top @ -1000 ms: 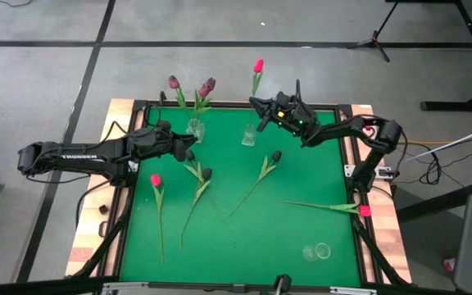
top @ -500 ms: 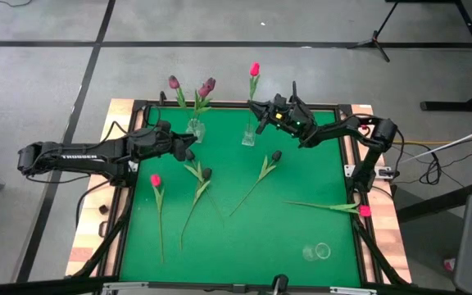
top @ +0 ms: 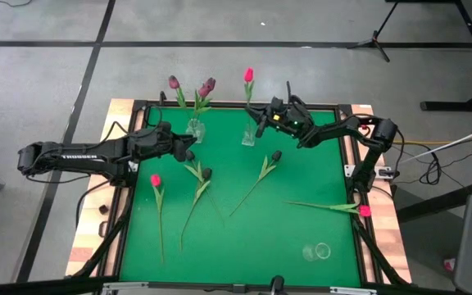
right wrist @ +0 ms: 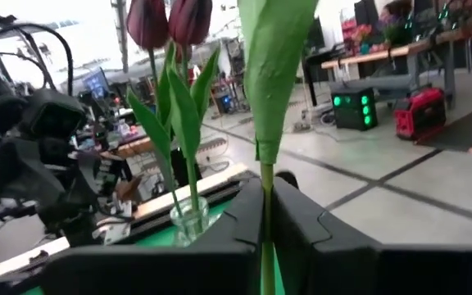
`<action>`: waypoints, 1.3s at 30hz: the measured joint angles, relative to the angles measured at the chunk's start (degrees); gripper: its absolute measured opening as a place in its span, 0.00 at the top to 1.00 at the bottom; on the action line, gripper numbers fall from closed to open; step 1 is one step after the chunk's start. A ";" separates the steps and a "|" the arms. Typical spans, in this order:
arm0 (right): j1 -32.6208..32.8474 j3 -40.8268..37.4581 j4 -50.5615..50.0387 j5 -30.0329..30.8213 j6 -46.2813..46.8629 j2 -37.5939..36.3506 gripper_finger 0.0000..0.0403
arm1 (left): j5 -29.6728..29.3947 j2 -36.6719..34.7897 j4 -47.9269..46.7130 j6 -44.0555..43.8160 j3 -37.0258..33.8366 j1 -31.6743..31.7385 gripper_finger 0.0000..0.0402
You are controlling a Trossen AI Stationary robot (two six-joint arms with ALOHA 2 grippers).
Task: Sort flowers into vase by color
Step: Put the middle pink tulip into the top right transparent vase, then put the right red tulip into the top right transparent vase
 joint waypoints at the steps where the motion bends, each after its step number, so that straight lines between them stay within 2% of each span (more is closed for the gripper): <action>1: 0.00 0.00 -0.54 -0.05 0.12 0.00 0.92 | 0.02 -0.01 -0.01 0.00 0.00 0.00 0.64; 8: 0.00 0.00 -1.59 -1.02 1.51 -0.32 0.66 | 0.00 0.00 -0.30 -0.04 0.00 -0.01 0.64; 12: 0.00 0.00 -7.46 -1.04 2.51 -2.41 0.52 | 0.00 0.00 -0.30 -0.05 0.00 0.00 0.64; 15: 0.00 0.00 -13.60 -1.57 2.51 -4.89 0.46 | 0.02 0.01 -0.30 -0.02 0.00 0.00 0.64; 22: 0.00 0.00 -33.48 -5.82 0.66 -15.14 0.44 | 0.00 -0.01 -0.52 0.04 0.00 -0.02 0.64; 31: 0.10 0.00 -70.76 -10.06 2.94 -35.23 0.44 | 0.02 0.01 -0.65 0.07 0.00 -0.02 0.64; 35: 3.55 0.00 -86.80 -8.38 4.83 -39.68 0.44 | 0.00 0.01 -0.65 0.09 0.00 0.00 0.64; 39: 9.64 0.00 -101.74 -8.43 6.34 -40.42 0.44 | 0.02 0.01 -0.67 0.09 0.00 -0.02 0.64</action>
